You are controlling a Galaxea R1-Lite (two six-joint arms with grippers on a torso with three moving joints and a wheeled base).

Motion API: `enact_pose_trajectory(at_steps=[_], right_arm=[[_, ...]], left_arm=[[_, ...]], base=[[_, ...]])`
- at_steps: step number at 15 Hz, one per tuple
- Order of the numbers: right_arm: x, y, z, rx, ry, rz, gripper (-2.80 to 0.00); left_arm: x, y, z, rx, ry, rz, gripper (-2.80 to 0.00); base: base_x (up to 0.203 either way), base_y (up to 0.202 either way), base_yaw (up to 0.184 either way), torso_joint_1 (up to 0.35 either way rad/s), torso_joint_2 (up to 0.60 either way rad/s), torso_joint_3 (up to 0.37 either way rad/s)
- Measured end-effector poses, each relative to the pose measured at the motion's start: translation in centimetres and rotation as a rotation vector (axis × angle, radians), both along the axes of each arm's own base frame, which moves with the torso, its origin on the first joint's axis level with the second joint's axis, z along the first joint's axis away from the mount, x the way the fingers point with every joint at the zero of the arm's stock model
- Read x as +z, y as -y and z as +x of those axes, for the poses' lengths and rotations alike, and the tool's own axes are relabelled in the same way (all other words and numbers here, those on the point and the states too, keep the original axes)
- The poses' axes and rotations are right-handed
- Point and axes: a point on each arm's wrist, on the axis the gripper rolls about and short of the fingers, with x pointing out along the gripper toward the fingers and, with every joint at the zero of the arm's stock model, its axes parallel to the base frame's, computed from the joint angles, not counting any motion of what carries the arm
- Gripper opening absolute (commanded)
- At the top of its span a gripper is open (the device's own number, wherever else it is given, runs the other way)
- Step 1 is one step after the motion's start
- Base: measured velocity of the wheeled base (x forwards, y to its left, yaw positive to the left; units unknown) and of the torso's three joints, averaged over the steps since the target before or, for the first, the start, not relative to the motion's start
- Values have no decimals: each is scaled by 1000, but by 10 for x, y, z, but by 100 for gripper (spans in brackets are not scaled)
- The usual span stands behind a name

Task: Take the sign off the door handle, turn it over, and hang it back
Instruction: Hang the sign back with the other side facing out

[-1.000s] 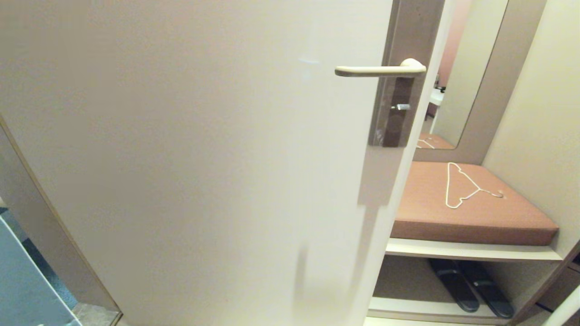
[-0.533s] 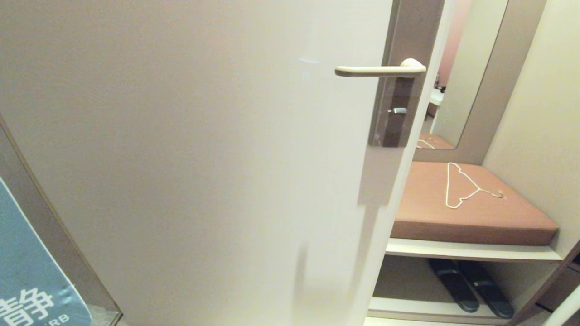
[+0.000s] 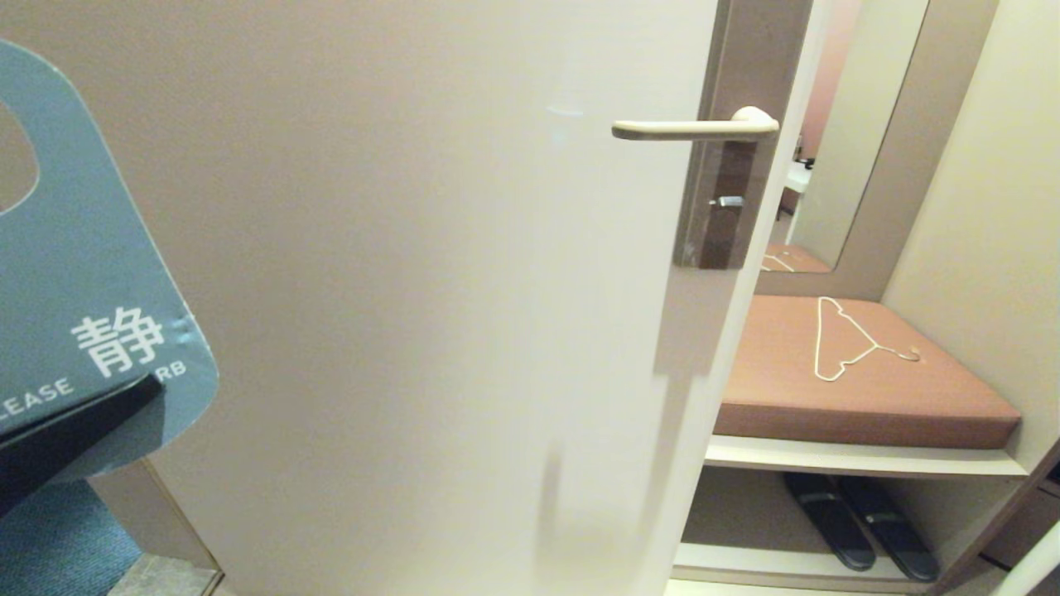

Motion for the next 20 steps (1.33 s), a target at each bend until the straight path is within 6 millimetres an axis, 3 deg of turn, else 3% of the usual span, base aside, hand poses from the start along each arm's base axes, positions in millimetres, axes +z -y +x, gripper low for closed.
enact_pose_trajectory(at_steps=[10,15,20], right_arm=[[0,0,0,-1,0,0,-280],[0,0,0,0,0,0,-280],[0,0,0,0,0,0,-280]], left_arm=[[27,3,91,27,50,65,-280],[31,19,112,-45,44,71,-280],[37,48,132,-87,45,62,-280]], base=[[0,0,0,0,0,0],[0,0,0,0,0,0],[0,0,0,0,0,0]])
